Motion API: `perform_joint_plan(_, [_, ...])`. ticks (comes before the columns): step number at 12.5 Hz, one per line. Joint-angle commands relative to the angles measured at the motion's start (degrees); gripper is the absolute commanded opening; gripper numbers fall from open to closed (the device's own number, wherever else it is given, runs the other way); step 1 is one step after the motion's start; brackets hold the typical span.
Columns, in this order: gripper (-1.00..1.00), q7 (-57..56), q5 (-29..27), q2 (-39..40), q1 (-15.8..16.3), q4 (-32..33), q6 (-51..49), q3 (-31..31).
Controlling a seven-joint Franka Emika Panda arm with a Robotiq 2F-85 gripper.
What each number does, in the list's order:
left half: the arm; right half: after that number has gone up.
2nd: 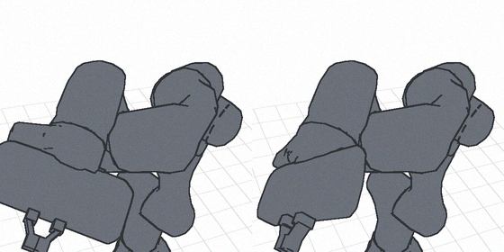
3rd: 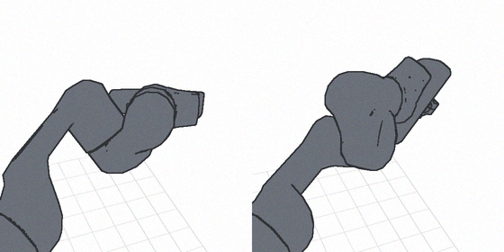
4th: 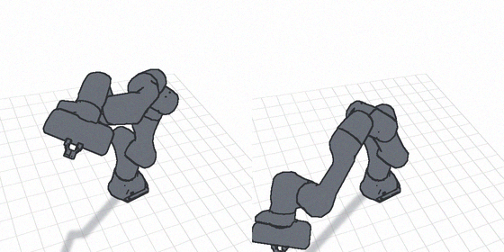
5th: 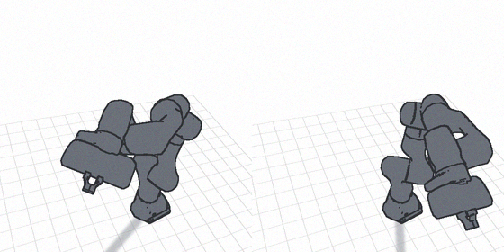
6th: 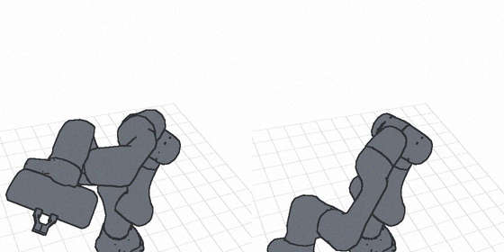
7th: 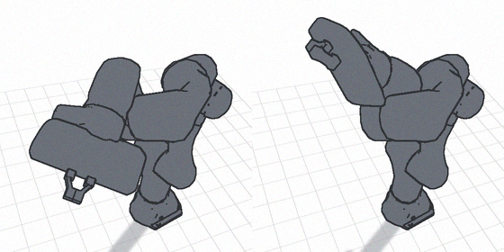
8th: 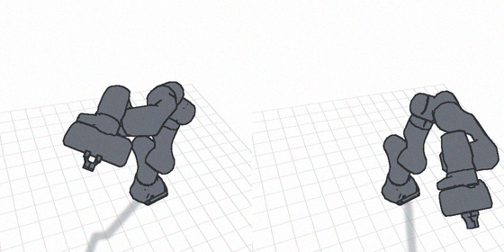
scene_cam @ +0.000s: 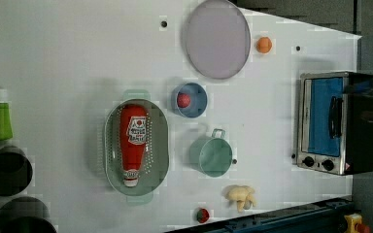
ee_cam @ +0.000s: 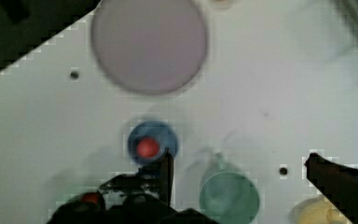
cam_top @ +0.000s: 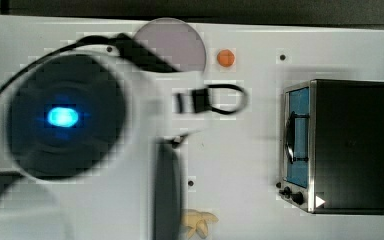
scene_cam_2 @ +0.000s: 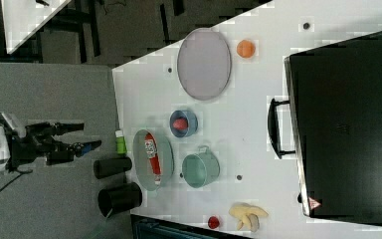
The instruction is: Pick ketchup from strainer and place it on the table
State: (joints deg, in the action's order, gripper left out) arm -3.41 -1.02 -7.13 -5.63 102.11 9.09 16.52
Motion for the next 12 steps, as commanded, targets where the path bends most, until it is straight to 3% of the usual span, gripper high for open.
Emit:
perform_joint_plan(1, [1.0, -0.42, 0.21, 5.51, 4.34, 1.93, 0.72, 9.03])
perform_joint_plan(7, [1.0, 2.94, 0.99, 14.88, 6.41, 5.18, 10.09, 21.96])
perform_joint_plan(12, [1.0, 8.1, 9.6, 22.45, 9.15, 13.01, 25.44, 23.26])
